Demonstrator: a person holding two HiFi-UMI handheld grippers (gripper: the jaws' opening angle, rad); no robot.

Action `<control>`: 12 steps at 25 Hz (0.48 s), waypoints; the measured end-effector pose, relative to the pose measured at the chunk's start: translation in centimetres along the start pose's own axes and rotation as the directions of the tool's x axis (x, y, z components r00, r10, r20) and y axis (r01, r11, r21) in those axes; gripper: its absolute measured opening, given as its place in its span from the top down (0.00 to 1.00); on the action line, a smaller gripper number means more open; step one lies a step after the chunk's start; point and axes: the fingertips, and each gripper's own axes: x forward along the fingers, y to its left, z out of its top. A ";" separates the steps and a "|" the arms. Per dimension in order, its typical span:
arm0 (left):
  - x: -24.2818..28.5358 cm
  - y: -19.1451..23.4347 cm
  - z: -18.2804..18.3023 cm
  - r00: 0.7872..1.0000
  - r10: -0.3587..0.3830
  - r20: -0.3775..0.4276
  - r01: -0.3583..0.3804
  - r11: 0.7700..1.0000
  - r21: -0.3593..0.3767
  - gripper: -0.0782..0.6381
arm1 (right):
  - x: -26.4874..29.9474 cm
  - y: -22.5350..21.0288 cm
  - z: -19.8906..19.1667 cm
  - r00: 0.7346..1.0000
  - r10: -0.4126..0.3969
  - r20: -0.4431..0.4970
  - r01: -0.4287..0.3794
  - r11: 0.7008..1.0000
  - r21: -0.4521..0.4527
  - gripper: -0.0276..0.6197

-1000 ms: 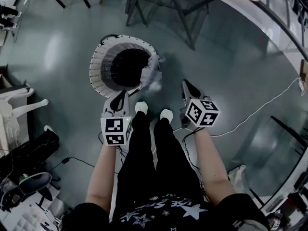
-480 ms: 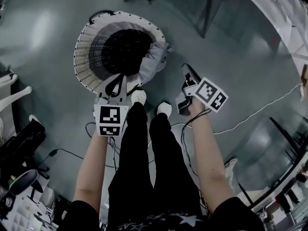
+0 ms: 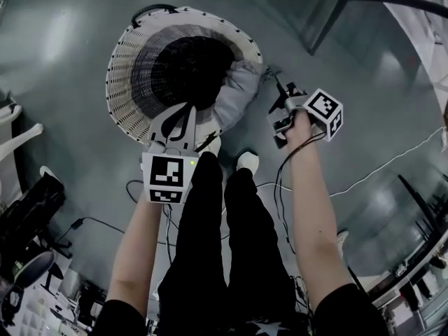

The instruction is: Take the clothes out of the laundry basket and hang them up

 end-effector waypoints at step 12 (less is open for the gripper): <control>2.7 1.3 -2.2 1.000 -0.013 -0.018 0.013 1.000 -0.023 0.87 | 5.3 -1.9 0.1 0.995 -0.066 -0.076 0.076 0.988 0.134 0.65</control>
